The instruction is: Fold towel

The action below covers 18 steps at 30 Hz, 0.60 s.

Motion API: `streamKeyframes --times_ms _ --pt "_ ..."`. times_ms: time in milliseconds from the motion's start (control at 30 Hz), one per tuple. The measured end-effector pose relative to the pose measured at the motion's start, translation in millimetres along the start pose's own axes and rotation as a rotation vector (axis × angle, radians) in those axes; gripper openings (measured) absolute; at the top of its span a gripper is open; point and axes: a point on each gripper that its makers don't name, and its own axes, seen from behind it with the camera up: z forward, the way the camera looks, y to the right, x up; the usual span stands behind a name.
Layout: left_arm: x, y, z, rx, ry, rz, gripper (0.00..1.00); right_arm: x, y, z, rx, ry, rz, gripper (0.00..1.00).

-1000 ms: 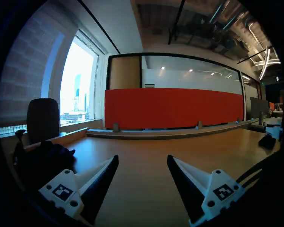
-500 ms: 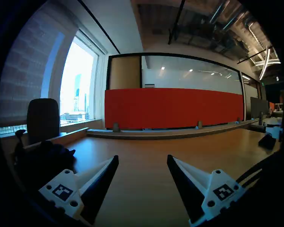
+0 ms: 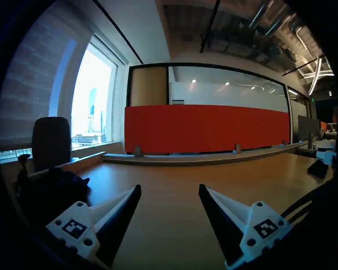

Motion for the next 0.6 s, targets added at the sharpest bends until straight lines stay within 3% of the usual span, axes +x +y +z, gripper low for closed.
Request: streamKeyframes --times_ms 600 --pt "-1.5 -0.4 1.3 -0.001 -0.001 -0.003 0.95 -0.3 0.0 0.1 0.000 0.000 0.000 0.99"
